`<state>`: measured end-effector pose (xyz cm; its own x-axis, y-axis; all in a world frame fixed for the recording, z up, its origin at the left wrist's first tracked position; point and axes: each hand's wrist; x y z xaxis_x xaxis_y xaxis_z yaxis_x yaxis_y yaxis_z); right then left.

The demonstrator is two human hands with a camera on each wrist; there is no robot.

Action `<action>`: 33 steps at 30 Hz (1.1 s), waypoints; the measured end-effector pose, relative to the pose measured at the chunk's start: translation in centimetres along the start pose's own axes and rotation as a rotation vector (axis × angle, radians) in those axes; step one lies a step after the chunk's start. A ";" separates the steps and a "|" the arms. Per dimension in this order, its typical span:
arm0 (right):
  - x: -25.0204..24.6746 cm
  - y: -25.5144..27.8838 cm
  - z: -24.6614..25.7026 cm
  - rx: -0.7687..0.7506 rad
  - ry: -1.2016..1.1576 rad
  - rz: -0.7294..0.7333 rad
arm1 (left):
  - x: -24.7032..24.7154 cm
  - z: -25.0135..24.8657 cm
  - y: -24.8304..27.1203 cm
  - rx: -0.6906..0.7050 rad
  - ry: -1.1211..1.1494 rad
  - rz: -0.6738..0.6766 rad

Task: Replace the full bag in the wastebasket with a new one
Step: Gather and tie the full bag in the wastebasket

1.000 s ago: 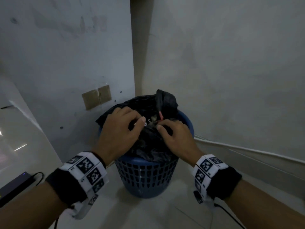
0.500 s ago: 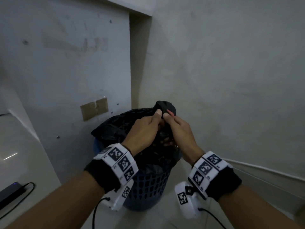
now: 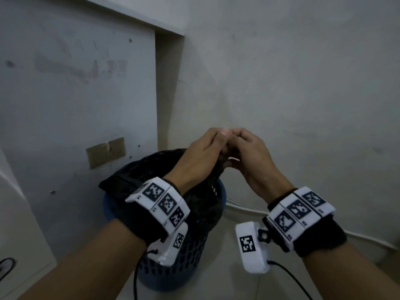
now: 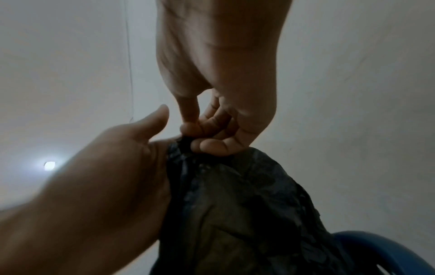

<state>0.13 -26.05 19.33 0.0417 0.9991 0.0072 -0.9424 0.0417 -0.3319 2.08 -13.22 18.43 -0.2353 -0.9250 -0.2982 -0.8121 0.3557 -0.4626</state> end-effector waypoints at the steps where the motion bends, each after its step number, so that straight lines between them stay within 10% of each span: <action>1: -0.4 0.0 0.1 0.014 -0.028 0.003 | 0.3 -0.1 0.1 0.018 -0.025 -0.022; 13: -3.5 -1.0 -0.3 0.082 -0.650 -0.107 | -0.8 2.9 0.8 0.043 -0.482 0.253; 21: -6.6 -1.0 -5.3 0.066 0.131 -0.398 | -6.1 5.9 2.4 0.029 -1.129 0.450; 26: -5.6 -0.8 -5.5 -0.047 0.524 -0.271 | -6.7 7.6 3.8 0.120 -0.979 0.327; 33: -4.0 0.2 -6.4 -0.057 0.782 -0.286 | -9.4 6.8 6.8 0.227 -0.673 -0.187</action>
<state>1.92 -30.13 13.20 0.5148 0.6560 -0.5519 -0.8433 0.2715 -0.4638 2.39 -1.24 12.36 0.3342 -0.7171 -0.6116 -0.6587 0.2864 -0.6958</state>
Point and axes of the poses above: each hand's wrist, its own y-axis away from the middle knuckle, its own x-axis out of the palm, z = x × y, and after that the axes turned 1 degree about z, right-handed
